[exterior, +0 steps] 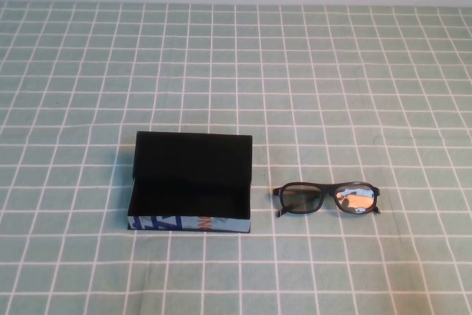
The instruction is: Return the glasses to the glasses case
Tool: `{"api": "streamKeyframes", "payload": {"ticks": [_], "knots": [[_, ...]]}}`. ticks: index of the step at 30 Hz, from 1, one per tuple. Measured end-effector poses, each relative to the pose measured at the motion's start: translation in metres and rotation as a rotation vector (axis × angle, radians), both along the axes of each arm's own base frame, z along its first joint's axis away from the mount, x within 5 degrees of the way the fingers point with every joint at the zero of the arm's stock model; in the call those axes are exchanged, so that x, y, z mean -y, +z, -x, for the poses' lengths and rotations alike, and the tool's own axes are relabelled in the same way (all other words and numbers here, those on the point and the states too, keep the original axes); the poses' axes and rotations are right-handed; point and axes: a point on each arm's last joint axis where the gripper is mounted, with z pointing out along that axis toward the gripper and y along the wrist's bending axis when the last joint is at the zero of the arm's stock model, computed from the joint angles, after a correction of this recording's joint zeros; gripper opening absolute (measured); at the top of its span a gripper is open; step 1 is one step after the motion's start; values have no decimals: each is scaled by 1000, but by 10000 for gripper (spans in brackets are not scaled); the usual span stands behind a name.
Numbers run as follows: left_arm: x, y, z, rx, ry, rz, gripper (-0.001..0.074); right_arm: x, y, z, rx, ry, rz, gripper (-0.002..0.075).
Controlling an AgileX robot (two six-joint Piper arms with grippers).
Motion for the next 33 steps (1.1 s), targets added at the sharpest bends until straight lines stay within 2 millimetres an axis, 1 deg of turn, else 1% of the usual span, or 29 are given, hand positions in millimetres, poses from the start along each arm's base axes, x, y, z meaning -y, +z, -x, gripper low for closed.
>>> {"api": "streamKeyframes", "payload": {"ticks": [3, 8, 11, 13, 18, 21, 24, 27, 29, 33], "knots": [[3, 10, -2, 111, -26, 18, -1, 1, 11, 1, 123, -12, 0, -14], [9, 39, 0, 429, -104, 60, -1, 3, 35, 8, 398, -39, 6, -14], [12, 51, 4, 564, -137, 78, -1, 4, 45, 13, 523, -51, 8, -14], [13, 55, 5, 609, -148, 84, -1, 5, 48, 15, 563, -55, 9, -14], [13, 57, 6, 634, -155, 87, -1, 5, 52, 17, 610, -62, 2, -14], [14, 62, 9, 689, -169, 97, -1, 6, 56, 21, 666, -68, 1, -14], [16, 72, 15, 812, -213, 175, -1, 7, 65, 29, 805, -82, -12, -14], [17, 87, 27, 971, -276, 256, -1, 9, 75, 41, 963, -88, -63, -14], [17, 103, 34, 1038, -298, 284, -1, 10, 90, 47, 1022, -74, -106, -14], [13, 146, 51, 1118, -292, 295, -1, 8, 139, 66, 1073, -25, -156, -14]]}}
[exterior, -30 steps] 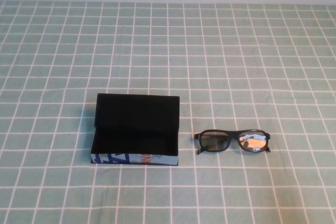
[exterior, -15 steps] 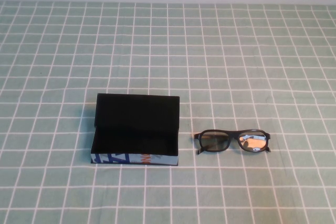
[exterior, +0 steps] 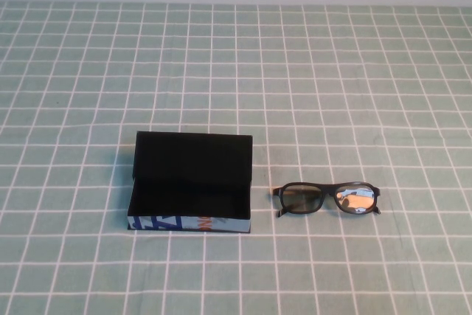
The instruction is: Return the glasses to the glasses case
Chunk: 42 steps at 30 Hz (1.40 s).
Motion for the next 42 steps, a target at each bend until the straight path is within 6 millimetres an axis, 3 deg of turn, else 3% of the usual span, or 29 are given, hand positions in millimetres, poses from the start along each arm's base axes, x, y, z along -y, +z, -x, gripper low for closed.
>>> {"api": "streamKeyframes", "payload": {"ticks": [5, 9, 13, 17, 23, 28, 32, 36, 42], "knots": [[-7, 60, 26, 48, 39, 17, -1, -5, 74, 33, -31, 192, -61, -14], [-8, 96, 28, -10, 108, -28, -1, -9, 129, 32, -179, 250, -72, -14], [-13, 126, 19, -164, 204, -58, -1, -12, 171, 6, -432, 268, -73, -14], [-20, 140, 1, -398, 280, -52, -1, -15, 187, -47, -772, 255, -49, -14], [-24, 118, -46, -849, 369, -84, -1, -20, 159, -128, -1231, 249, 83, -14], [-21, 93, -75, -1150, 393, -168, -1, -24, 139, -170, -1385, 321, 81, -14], [-17, 84, -86, -1251, 357, -184, -1, -37, 118, -200, -1487, 423, 110, -14], [-15, 82, -92, -1274, 349, -187, -1, -63, 82, -235, -1662, 484, 414, -14], [-15, 81, -92, -1277, 342, -187, -1, -109, 17, -273, -1831, 630, 1070, -14]]}}
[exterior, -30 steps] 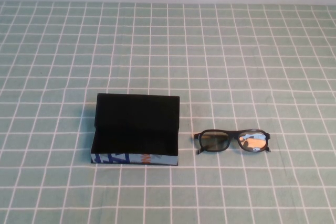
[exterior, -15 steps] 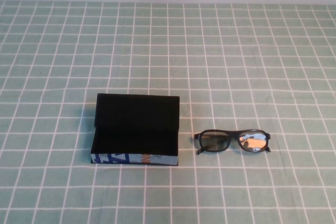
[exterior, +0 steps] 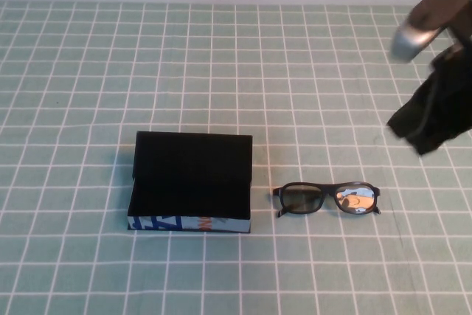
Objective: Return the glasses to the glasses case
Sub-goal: Pick up the glasses from the table
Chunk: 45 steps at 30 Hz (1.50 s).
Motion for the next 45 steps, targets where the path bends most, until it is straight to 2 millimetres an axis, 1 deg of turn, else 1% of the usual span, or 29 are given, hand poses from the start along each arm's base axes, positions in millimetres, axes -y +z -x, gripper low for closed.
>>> {"api": "streamKeyframes", "payload": {"ticks": [2, 4, 7, 9, 12, 13, 15, 17, 20, 23, 27, 30, 32, 34, 35, 36, 37, 39, 42, 45], "knots": [[0, 0, 0, -2, -1, 2, -1, -13, -17, -8, -32, 153, 72, -14], [0, -1, 0, -10, -2, 7, -1, -24, -33, -17, -59, 250, 116, -14], [2, -2, 1, -18, -8, 24, -1, -39, -53, -27, -84, 348, 176, -4], [2, -2, 1, -22, -10, 30, -1, -49, -65, -33, -97, 392, 215, 26], [2, -2, 1, -25, -11, 33, -1, -65, -83, -41, -105, 439, 261, 131], [2, -2, 1, -25, -12, 35, -1, -69, -89, -44, -105, 447, 274, 181], [2, -2, 1, -26, -12, 35, -1, -74, -101, -51, -100, 452, 292, 278], [2, -3, 0, -30, -12, 34, -1, -77, -114, -58, -94, 455, 316, 343], [3, -3, 0, -31, -13, 36, -1, -78, -130, -66, -95, 459, 348, 378], [2, -3, 0, -36, -12, 35, -1, -80, -144, -73, -101, 462, 370, 388], [2, -3, 0, -37, -12, 35, -1, -82, -161, -79, -107, 460, 379, 391], [2, -3, 0, -39, -11, 35, -1, -83, -168, -81, -116, 460, 381, 356], [2, -4, 0, -42, -10, 35, -1, -83, -169, -81, -117, 461, 382, 278], [2, -4, 0, -45, -10, 35, -1, -83, -167, -82, -123, 463, 382, 173], [2, -4, 0, -45, -10, 35, -1, -83, -165, -82, -128, 466, 384, 111], [2, -4, 0, -47, -10, 35, -1, -84, -163, -82, -132, 469, 385, 71], [2, -4, 0, -49, -9, 34, -1, -85, -159, -83, -131, 471, 384, 47], [2, -4, 0, -49, -9, 34, -1, -86, -150, -86, -129, 474, 380, 33], [2, -4, 0, -51, -9, 34, -1, -90, -134, -90, -124, 477, 360, 31], [2, -4, 0, -53, -9, 34, -1, -99, -112, -93, -121, 472, 276, 31]]}}
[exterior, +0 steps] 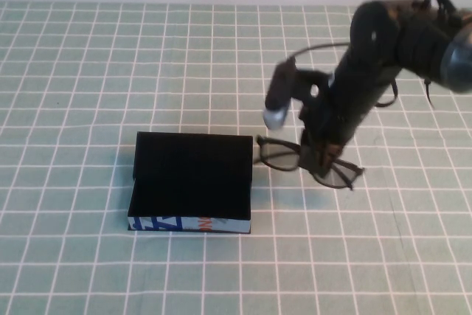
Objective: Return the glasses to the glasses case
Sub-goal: Pick up the glasses from the table, then place the glasses in the glasses case
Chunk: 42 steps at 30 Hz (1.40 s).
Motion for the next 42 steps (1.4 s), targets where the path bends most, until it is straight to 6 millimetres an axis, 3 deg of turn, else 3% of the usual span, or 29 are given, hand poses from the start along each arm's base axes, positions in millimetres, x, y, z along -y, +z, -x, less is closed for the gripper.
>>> {"api": "streamKeyframes", "payload": {"ticks": [4, 9, 14, 18, 25, 38, 42], "knots": [[0, -1, 0, -8, 1, -1, -1, -22, 28, 4, -16, 19, -126, 31], [0, -1, 0, -7, 1, -1, -1, -68, 48, 27, -10, 141, -187, 31], [0, -1, 0, -10, 2, -1, -1, -115, 33, 43, -21, 251, -175, 30], [0, -2, 1, -24, 4, -2, -1, -136, 11, 42, -26, 292, -135, 30], [-1, -4, 2, -46, 8, -3, -1, -146, -12, 30, -4, 286, -117, 29], [-1, -4, 2, -51, 7, 0, -1, -144, -14, 29, 2, 295, -84, 31], [-1, -4, 2, -51, 7, 0, -1, -144, -14, 29, 0, 296, -83, 63]]}}
